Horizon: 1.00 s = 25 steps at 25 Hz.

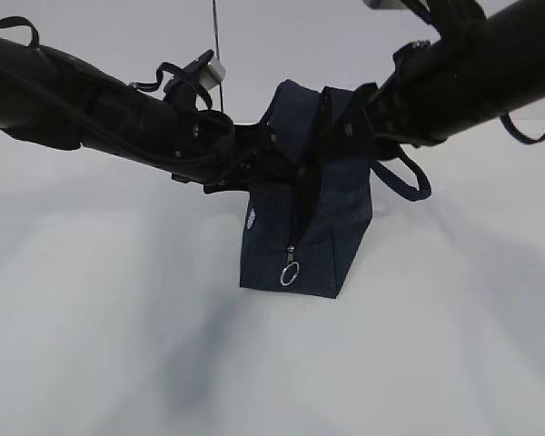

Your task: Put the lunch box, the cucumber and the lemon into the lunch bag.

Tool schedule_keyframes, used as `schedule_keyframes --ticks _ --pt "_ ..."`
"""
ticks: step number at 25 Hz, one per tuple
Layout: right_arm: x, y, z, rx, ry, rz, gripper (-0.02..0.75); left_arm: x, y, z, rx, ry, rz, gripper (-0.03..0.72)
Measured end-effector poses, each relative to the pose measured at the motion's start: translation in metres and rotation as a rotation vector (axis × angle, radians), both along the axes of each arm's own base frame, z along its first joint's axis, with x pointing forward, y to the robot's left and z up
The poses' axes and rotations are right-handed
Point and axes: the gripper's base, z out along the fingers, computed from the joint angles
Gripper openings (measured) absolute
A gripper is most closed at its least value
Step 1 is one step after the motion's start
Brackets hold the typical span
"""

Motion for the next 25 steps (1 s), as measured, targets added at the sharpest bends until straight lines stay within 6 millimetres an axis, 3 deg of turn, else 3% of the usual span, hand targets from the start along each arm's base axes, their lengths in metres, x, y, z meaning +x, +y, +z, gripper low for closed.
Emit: schedule_keyframes --ticks 9,17,25 --pt "-0.02 0.006 -0.042 0.112 0.023 0.106 0.317 0.016 0.044 0.003 -0.071 0.068 -0.004 0.333" --pt "-0.04 0.001 -0.082 0.106 -0.033 0.178 0.317 0.012 0.043 0.005 -0.101 0.095 -0.056 0.323" --pt "-0.031 0.004 -0.116 0.037 -0.069 0.253 0.317 0.008 0.042 0.006 -0.129 0.118 -0.1 0.265"
